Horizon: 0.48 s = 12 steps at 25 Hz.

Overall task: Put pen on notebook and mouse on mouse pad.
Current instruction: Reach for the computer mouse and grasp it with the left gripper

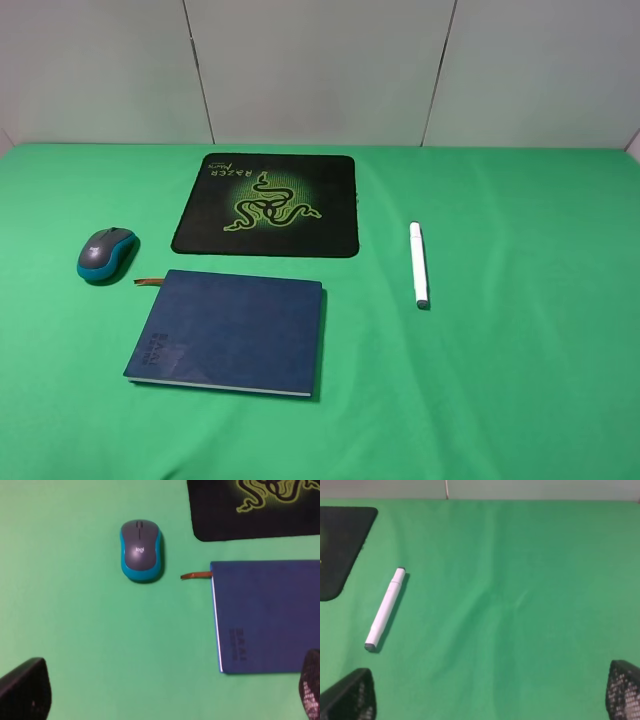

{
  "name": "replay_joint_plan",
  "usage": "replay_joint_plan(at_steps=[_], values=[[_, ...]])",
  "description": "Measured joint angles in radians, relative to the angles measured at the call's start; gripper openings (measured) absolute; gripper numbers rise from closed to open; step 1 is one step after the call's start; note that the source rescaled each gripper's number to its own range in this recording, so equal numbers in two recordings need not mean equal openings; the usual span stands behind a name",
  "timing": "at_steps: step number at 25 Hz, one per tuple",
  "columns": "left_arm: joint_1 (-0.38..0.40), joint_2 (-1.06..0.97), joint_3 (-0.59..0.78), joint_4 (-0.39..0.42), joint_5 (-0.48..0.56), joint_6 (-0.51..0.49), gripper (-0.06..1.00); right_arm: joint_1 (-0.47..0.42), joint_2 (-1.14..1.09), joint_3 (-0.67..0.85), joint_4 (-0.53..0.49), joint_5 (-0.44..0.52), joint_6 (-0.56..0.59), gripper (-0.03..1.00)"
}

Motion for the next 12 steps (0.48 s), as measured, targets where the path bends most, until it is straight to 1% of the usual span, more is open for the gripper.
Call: replay_joint_plan(at_steps=[4,5,12], values=[[0.0,0.12,-0.048,0.014,-0.001,-0.003,1.0,0.0,0.0,0.0,0.0,0.0,0.0,1.0],[0.0,0.12,-0.048,0.014,-0.001,-0.003,1.0,0.0,0.0,0.0,0.0,0.0,0.0,1.0],[0.0,0.359,-0.124,0.035,-0.01,-0.019,1.0,0.0,0.0,0.0,0.0,0.0,0.0,1.0]])
